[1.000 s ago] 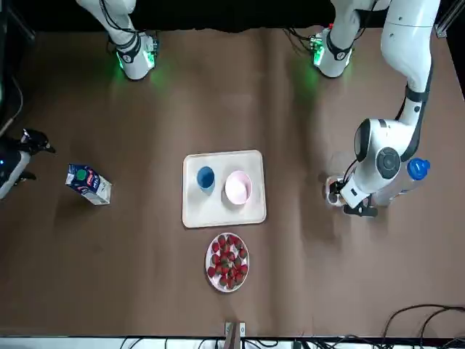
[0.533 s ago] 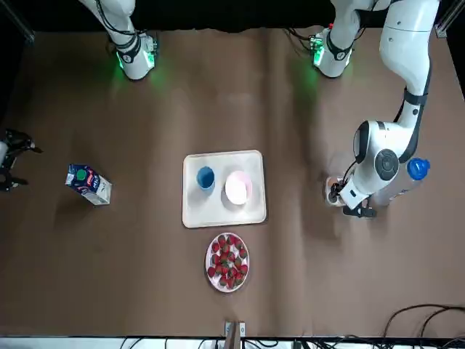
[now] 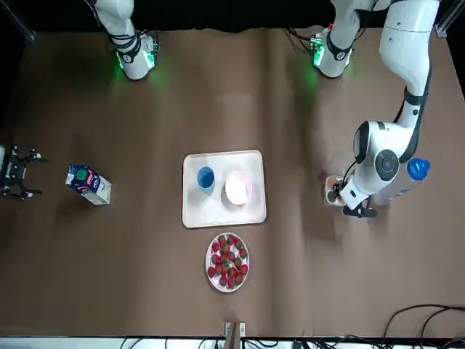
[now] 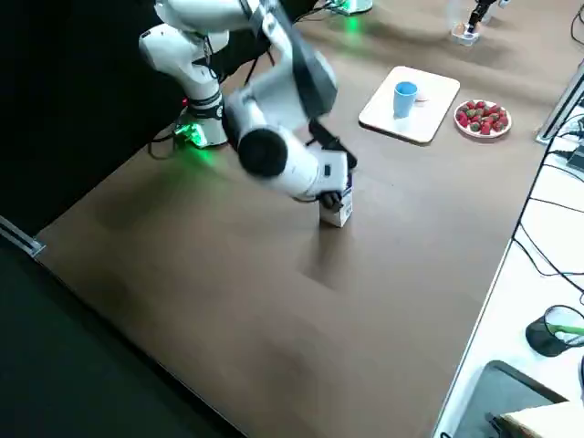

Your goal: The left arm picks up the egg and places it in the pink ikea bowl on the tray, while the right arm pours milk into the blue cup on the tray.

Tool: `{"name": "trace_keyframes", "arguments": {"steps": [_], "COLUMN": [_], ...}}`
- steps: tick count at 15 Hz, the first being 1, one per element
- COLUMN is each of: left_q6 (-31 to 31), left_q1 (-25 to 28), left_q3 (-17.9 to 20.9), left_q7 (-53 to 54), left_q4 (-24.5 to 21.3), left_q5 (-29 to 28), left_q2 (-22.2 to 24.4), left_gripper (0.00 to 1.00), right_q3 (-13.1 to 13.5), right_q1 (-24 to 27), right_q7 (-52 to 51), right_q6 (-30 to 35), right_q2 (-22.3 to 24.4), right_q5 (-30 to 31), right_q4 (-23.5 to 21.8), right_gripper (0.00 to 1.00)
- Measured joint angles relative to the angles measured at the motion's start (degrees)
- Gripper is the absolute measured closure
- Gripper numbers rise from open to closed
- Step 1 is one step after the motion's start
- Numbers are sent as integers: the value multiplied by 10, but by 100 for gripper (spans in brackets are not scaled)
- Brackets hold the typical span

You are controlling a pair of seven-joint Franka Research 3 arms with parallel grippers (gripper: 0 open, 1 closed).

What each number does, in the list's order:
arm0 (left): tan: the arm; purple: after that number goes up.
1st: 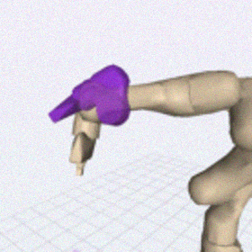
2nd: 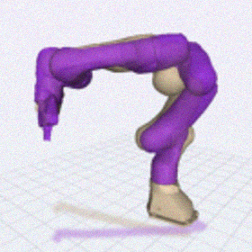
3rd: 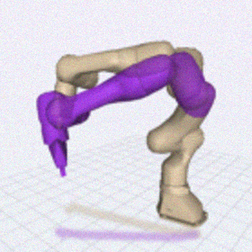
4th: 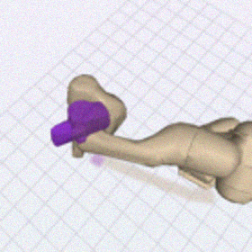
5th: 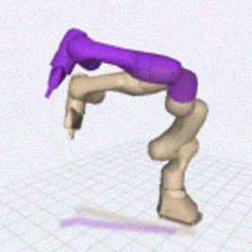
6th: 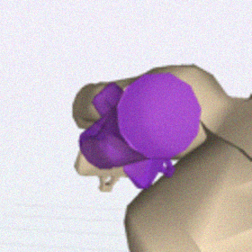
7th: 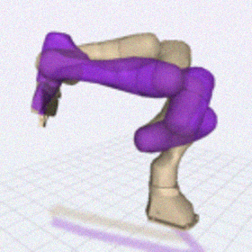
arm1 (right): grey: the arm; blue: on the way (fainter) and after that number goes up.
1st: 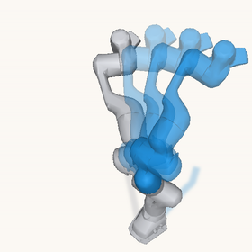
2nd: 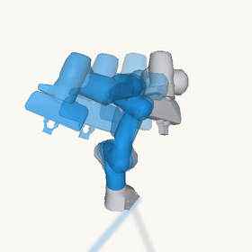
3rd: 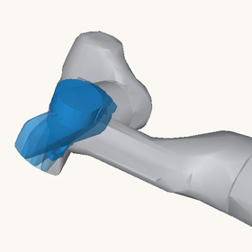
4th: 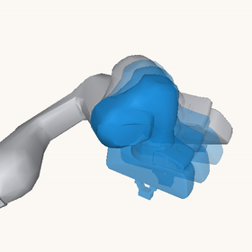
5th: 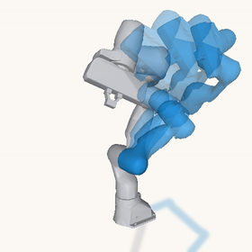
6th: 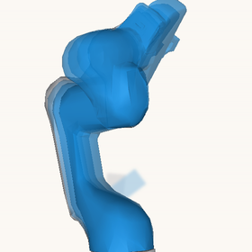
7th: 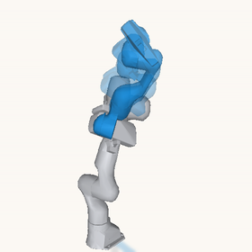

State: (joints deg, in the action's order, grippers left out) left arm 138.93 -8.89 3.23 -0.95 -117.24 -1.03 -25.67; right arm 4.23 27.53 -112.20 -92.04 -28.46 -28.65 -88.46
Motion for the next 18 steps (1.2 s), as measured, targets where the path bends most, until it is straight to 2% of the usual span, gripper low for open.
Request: {"name": "trace_keyframes", "arguments": {"steps": [1, 3, 10, 18], "left_q6": [0, 0, 0, 0], "left_q1": [0, 0, 0, 17], "left_q3": [0, 0, 0, 0], "left_q7": [0, 0, -3, -20], "left_q4": [1, 1, 1, 2], "left_q5": [0, -1, 0, 0], "left_q2": [0, 0, 0, 0], "left_gripper": [49, 52, 52, 52], "right_q3": [0, 0, -4, -17], "right_q1": [7, 17, 19, 19], "right_q7": [-32, -89, -222, -296], "right_q6": [0, 0, 1, 3], "right_q2": [-15, -38, -98, -152], "right_q5": [-13, -32, -53, -55], "right_q4": [4, 12, 36, 55], "right_gripper": [0, 0, 0, 1]}}
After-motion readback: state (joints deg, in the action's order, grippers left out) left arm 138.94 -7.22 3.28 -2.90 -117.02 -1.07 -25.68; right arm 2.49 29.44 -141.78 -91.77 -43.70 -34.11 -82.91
